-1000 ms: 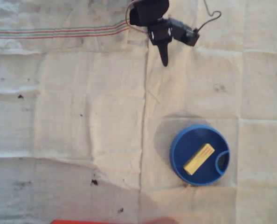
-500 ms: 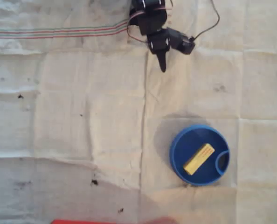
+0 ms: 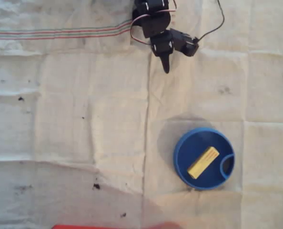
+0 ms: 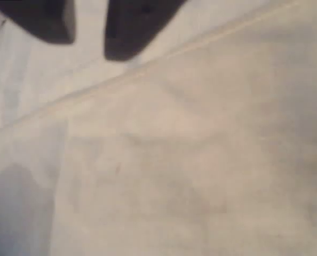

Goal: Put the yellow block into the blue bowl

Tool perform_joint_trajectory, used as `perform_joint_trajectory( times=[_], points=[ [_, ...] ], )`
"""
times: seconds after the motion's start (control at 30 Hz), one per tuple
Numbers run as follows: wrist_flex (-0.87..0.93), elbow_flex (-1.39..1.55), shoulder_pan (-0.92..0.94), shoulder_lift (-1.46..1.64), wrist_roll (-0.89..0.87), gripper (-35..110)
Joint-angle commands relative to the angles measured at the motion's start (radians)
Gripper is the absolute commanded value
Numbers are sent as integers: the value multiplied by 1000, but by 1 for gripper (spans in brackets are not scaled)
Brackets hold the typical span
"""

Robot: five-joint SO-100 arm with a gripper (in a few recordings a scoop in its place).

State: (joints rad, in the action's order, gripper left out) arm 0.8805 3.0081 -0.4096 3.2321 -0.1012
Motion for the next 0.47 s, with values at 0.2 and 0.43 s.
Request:
perform_joint_trajectory(
  times=[0.2, 0.43],
  points=[
    [-26, 158, 6, 103, -9, 0],
    [-26, 158, 8, 103, -11, 0]
  ],
)
